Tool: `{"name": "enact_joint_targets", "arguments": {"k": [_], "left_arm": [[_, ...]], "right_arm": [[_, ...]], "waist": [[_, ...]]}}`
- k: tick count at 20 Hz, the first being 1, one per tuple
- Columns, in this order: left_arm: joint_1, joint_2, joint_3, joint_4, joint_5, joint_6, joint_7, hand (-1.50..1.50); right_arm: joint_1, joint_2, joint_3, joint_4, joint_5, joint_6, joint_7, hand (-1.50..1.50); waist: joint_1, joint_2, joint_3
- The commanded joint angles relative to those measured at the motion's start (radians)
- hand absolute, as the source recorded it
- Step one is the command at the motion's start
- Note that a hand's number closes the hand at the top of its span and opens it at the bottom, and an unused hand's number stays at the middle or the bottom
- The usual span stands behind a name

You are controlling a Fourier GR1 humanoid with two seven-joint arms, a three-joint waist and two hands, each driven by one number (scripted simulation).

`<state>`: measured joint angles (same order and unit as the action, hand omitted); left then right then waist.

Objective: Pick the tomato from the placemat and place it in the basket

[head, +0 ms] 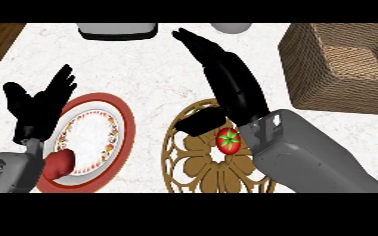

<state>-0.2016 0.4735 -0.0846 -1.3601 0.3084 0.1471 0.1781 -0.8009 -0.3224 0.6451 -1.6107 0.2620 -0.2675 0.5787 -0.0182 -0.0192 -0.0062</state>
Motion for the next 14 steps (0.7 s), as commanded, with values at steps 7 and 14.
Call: {"name": "enact_joint_targets", "arguments": {"k": [7, 14], "left_arm": [[0.011, 0.008, 0.015, 0.007, 0.006, -0.025, -0.005, 0.00], [0.011, -0.011, 0.017, 0.006, -0.016, -0.004, -0.015, 0.00]], "right_arm": [[-0.330, -0.215, -0.128, -0.051, -0.089, 0.479, 0.602, -1.50], [-0.285, -0.273, -0.201, -0.124, -0.442, 0.648, 0.709, -1.50]], "waist": [[-0.007, 0.001, 0.003], [-0.009, 0.006, 0.005]]}}
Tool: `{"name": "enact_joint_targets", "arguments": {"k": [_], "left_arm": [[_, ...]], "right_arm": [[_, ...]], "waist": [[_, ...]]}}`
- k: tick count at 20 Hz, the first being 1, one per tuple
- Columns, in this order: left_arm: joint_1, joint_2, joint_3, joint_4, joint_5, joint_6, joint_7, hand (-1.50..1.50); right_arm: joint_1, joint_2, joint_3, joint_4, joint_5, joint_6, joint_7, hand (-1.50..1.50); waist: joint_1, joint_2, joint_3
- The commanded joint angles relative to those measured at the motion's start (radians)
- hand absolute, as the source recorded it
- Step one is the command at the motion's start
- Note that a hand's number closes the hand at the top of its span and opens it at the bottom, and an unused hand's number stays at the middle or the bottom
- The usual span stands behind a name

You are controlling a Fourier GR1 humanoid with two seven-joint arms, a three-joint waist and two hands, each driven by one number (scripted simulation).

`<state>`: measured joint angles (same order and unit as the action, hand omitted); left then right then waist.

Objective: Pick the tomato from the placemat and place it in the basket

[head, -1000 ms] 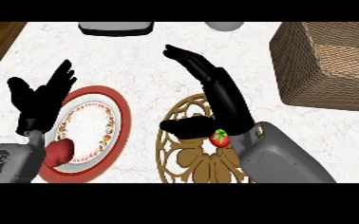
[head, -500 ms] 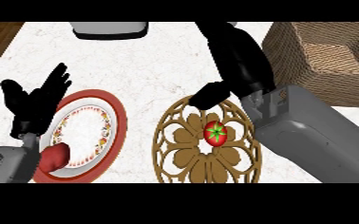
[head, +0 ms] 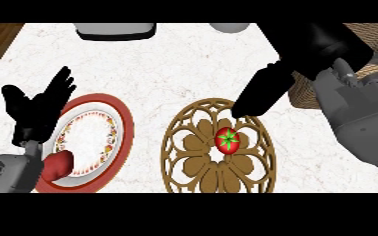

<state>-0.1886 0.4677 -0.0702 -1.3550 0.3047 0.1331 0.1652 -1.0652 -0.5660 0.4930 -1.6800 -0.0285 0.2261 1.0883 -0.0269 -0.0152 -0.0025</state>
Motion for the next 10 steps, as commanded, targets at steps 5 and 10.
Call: {"name": "enact_joint_targets", "arguments": {"k": [5, 10], "left_arm": [[0.011, -0.001, 0.009, -0.038, 0.004, -0.020, 0.018, 0.00], [0.029, -0.008, 0.026, -0.056, -0.018, -0.004, 0.008, 0.00]], "right_arm": [[0.062, -0.142, -0.133, -0.207, -0.326, 0.108, 0.238, -1.50], [0.239, -0.230, -0.209, -0.414, -0.299, -0.014, 0.179, -1.50]], "waist": [[0.004, 0.003, 0.002], [0.009, 0.006, 0.003]]}}
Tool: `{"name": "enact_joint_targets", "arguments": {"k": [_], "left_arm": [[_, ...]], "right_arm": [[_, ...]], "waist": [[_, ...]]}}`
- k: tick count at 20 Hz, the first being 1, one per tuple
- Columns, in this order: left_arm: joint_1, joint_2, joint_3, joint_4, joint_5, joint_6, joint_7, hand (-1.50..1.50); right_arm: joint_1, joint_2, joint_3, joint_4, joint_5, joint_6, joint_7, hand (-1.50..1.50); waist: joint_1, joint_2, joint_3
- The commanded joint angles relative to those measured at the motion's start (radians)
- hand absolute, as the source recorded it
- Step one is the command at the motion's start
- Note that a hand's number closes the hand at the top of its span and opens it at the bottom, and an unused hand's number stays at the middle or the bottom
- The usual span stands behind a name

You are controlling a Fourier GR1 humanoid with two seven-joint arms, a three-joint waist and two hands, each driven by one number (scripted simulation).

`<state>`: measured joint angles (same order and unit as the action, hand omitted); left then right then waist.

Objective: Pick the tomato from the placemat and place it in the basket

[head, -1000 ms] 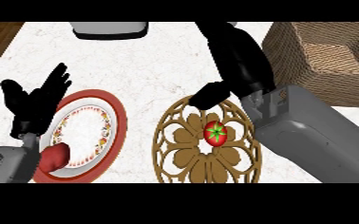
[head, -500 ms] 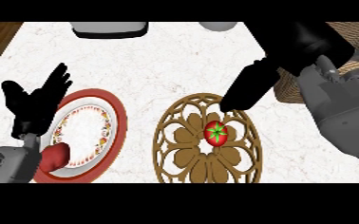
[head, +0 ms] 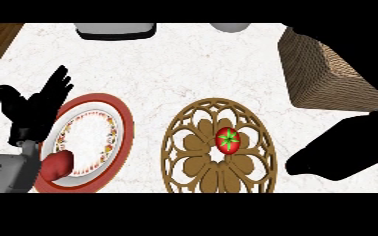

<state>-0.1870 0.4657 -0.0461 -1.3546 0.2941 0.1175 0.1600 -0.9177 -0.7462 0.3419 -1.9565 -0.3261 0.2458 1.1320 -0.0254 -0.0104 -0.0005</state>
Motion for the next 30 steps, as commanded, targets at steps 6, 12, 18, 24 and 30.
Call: {"name": "enact_joint_targets", "arguments": {"k": [6, 12, 18, 24, 30], "left_arm": [[-0.008, -0.046, -0.016, -0.045, -0.035, 0.026, 0.050, 0.00], [0.015, -0.045, 0.002, -0.046, -0.046, -0.012, 0.043, 0.00], [-0.006, -0.079, 0.017, 0.015, -0.067, -0.039, -0.025, 0.00], [0.004, -0.066, 0.054, -0.079, -0.066, -0.042, 0.090, 0.00], [0.007, -0.088, 0.071, -0.028, -0.101, -0.070, 0.033, 0.00]], "right_arm": [[0.402, -0.049, -0.042, -0.327, 0.145, -0.094, 0.014, -1.50], [0.558, 0.087, 0.062, -0.220, 0.479, -0.152, -0.205, -1.50], [0.564, 0.283, 0.181, -0.041, 0.695, -0.258, -0.339, -1.50], [0.633, 0.364, 0.150, 0.094, 0.730, -0.257, -0.450, -1.50], [0.667, 0.440, 0.203, 0.192, 0.818, -0.220, -0.460, -1.50]], "waist": [[0.005, 0.005, 0.002], [0.026, 0.010, 0.001], [0.033, 0.013, 0.000], [0.031, 0.010, 0.001], [0.029, 0.010, 0.001]]}}
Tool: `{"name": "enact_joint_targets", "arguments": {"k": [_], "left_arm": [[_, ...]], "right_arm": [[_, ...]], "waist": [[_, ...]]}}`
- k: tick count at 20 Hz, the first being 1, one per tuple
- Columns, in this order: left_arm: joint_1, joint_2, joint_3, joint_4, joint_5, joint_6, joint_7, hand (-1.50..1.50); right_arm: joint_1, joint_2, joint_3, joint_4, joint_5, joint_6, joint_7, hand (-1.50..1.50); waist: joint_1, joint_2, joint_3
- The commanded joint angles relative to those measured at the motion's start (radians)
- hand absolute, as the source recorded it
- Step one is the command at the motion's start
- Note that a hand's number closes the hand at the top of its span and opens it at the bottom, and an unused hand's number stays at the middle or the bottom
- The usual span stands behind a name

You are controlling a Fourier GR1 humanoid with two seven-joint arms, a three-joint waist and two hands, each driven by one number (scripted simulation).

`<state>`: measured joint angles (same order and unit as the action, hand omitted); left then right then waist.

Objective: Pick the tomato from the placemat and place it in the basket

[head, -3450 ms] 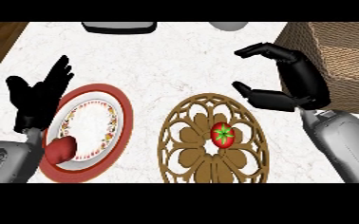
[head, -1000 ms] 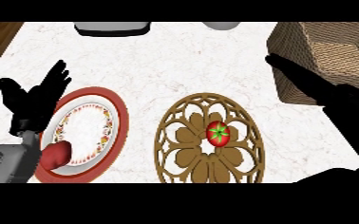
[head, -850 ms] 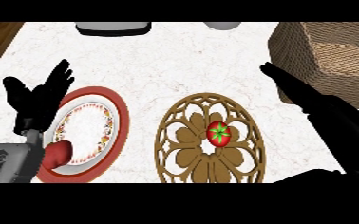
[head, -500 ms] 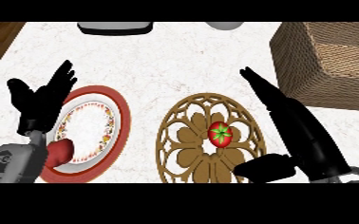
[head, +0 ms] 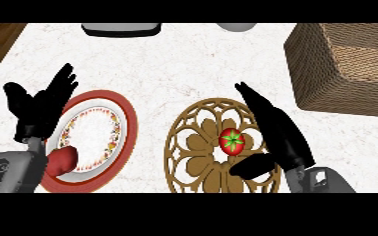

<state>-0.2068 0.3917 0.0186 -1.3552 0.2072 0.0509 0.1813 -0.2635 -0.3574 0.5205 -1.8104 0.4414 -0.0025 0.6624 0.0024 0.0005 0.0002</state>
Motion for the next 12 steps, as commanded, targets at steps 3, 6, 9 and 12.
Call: {"name": "enact_joint_targets", "arguments": {"k": [3, 6, 9, 12], "left_arm": [[0.001, -0.030, 0.031, 0.013, -0.034, -0.022, -0.008, 0.00], [0.018, -0.036, 0.032, -0.047, -0.045, -0.021, 0.024, 0.00], [-0.005, -0.018, 0.069, -0.058, -0.025, -0.054, 0.065, 0.00], [0.063, -0.071, 0.042, -0.110, -0.071, -0.026, 0.045, 0.00]], "right_arm": [[0.014, 0.042, -0.047, 0.025, 0.038, 0.122, -0.003, -1.50], [-0.008, 0.109, -0.037, 0.115, 0.095, 0.114, -0.024, -1.50], [0.072, 0.035, -0.115, 0.084, 0.079, 0.128, -0.166, -1.50], [0.096, 0.032, -0.166, 0.059, 0.056, 0.186, -0.189, -1.50]], "waist": [[-0.003, -0.001, 0.000], [0.000, -0.001, 0.000], [-0.003, -0.001, 0.000], [-0.001, -0.002, 0.000]]}}
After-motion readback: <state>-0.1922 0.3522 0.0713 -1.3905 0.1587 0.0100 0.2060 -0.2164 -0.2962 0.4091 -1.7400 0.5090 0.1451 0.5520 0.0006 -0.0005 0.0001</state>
